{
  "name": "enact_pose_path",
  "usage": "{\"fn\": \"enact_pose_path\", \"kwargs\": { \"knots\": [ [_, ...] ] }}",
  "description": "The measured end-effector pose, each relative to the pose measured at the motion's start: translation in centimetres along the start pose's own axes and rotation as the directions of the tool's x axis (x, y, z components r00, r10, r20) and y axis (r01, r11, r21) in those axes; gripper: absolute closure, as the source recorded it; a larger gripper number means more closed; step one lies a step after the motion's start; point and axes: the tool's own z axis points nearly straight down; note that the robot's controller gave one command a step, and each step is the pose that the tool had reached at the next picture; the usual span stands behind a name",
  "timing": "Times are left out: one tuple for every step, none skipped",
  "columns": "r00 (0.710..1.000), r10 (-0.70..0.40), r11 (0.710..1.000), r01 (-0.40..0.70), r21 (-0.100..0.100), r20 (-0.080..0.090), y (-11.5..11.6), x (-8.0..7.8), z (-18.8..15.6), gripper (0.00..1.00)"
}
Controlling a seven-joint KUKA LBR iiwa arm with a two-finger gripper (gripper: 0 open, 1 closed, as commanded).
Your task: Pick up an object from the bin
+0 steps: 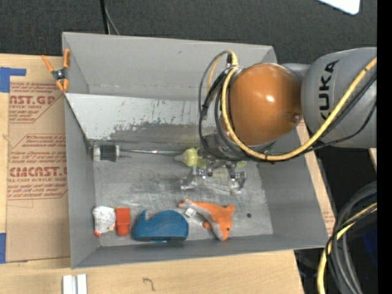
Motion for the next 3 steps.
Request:
{"fn": "enact_pose_path", "kwargs": {
  "knots": [
    [1.0,0.0,1.0,0.0,0.001,0.0,0.0,0.0,0.0,0.0],
    [0.998,-0.068,0.998,0.068,0.008,0.0,1.5,-0.3,1.3,0.0],
    [0.943,-0.332,0.943,0.332,-0.003,0.0,3.4,-0.1,2.9,0.0]
  ]
}}
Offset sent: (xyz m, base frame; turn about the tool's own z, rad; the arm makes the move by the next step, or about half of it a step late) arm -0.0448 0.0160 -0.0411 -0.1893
